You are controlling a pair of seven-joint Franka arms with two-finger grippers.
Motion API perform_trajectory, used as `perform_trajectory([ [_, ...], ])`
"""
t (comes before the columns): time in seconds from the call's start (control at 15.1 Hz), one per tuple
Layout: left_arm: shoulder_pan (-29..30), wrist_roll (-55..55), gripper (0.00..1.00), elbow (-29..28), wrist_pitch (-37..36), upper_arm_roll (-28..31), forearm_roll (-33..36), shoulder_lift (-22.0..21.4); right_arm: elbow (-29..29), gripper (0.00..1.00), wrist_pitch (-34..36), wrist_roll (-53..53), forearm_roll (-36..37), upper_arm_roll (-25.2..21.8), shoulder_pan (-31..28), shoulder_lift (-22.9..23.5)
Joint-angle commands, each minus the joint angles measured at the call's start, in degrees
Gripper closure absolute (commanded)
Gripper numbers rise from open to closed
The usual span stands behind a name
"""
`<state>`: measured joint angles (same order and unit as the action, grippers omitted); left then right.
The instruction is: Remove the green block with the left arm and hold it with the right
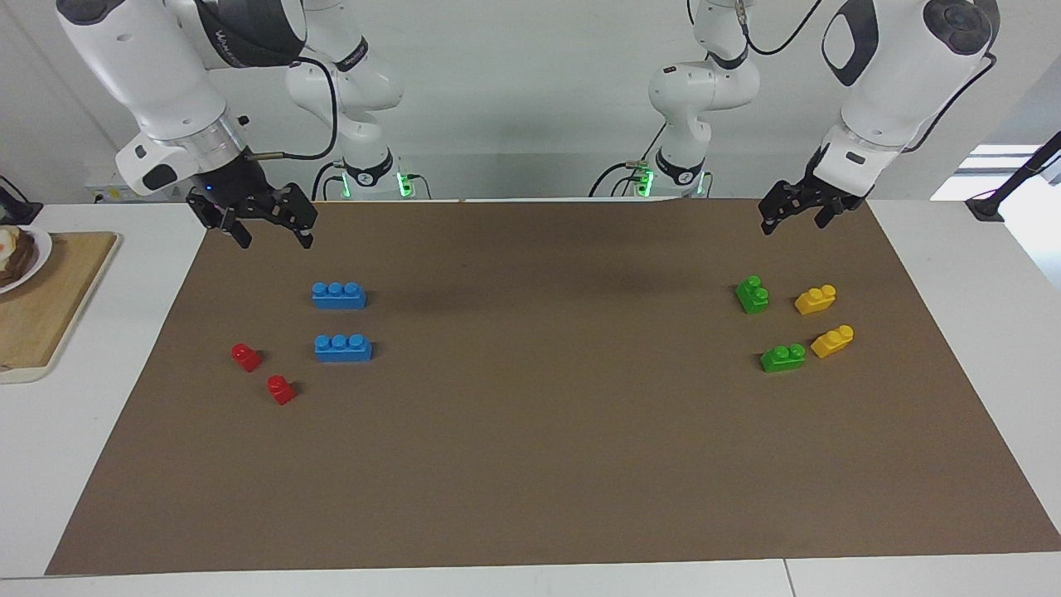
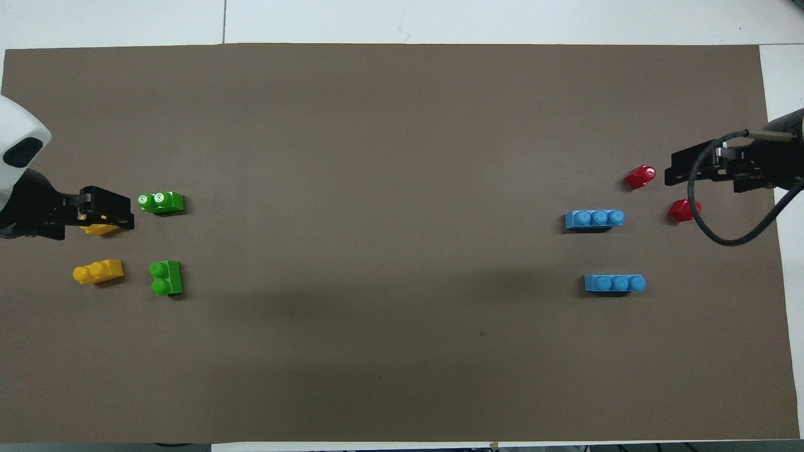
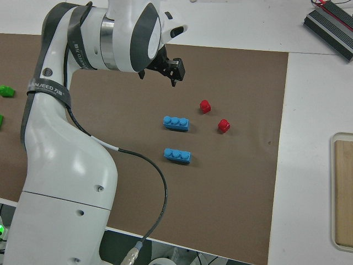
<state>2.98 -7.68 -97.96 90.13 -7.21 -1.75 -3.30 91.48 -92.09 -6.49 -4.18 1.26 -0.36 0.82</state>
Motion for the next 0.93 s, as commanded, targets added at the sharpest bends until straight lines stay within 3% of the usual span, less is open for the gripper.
perform_trajectory([
  [0.0, -1.92, -0.67, 0.00, 7.85, -3.82, 1.32, 1.13, 4.08, 0.36, 0.02, 1.65, 2.27, 2.06, -0.03, -0.51, -0.11],
  [0.2, -2.88, -0.58, 0.00, 7.18, -2.60, 1.85, 1.22, 4.45, 0.36, 0.02, 2.18, 2.62, 4.79, -0.03, -0.60, -0.11],
  [0.4, -7.01, -0.58, 0.00, 5.76, -1.98, 6.14, 1.04, 3.74, 0.36, 0.02, 2.18, 2.45, 4.88, -0.11, -0.69, -0.20],
  [0.86, -4.65, -0.49, 0.00, 6.11, -2.51, 5.20, 1.04, 3.65, 0.36, 0.02, 1.83, 1.92, 5.06, -0.11, -0.95, -0.20],
])
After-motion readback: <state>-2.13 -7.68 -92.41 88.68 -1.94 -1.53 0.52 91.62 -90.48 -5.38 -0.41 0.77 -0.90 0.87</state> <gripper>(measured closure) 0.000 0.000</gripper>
